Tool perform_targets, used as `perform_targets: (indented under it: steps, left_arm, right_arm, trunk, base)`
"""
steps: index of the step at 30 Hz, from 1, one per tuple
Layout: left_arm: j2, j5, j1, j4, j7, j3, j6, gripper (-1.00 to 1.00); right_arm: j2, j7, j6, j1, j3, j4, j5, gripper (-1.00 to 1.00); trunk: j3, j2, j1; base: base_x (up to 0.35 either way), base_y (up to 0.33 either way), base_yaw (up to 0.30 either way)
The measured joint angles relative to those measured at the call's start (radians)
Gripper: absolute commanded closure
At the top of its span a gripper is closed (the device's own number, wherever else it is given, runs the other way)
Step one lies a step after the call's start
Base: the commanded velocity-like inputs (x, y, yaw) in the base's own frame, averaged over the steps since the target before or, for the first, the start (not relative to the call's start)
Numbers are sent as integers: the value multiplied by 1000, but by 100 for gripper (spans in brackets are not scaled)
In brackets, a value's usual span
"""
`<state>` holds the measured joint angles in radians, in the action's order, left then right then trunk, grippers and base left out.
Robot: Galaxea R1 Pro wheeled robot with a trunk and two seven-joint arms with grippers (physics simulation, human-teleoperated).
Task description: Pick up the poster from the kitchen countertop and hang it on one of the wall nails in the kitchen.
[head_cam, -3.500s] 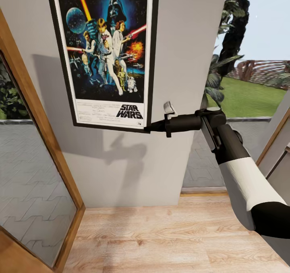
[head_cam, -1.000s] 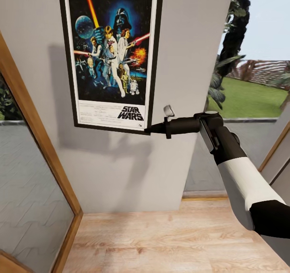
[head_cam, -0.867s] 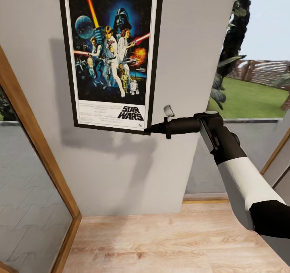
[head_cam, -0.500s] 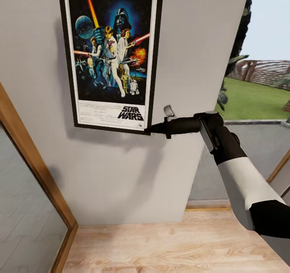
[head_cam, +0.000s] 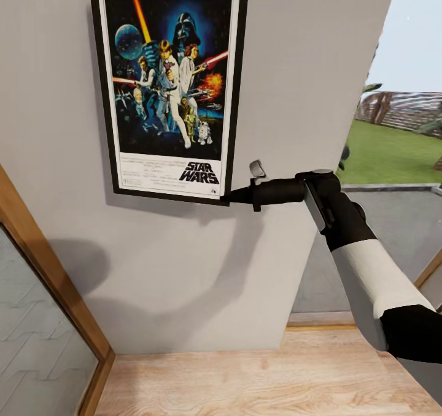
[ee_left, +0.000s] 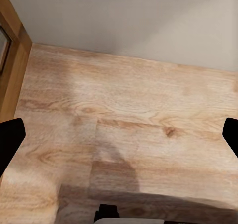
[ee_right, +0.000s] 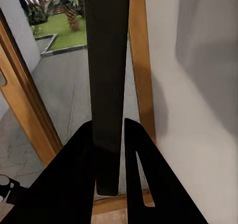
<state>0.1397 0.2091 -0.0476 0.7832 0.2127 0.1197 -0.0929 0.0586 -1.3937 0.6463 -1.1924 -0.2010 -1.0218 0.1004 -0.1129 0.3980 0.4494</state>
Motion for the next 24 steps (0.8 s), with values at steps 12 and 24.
perform_targets:
  steps: [12, 24]
  left_arm:
    - [0, 0, 0, 0, 0, 0, 0, -100]
    - [0, 0, 0, 0, 0, 0, 0, -100]
  right_arm:
    - [0, 1, 0, 0, 0, 0, 0, 100]
    - [0, 1, 2, 0, -1, -1, 9, 100]
  trunk:
    - [0, 0, 0]
    - [0, 0, 0]
  base:
    - [37, 0, 0]
    - [138, 0, 0]
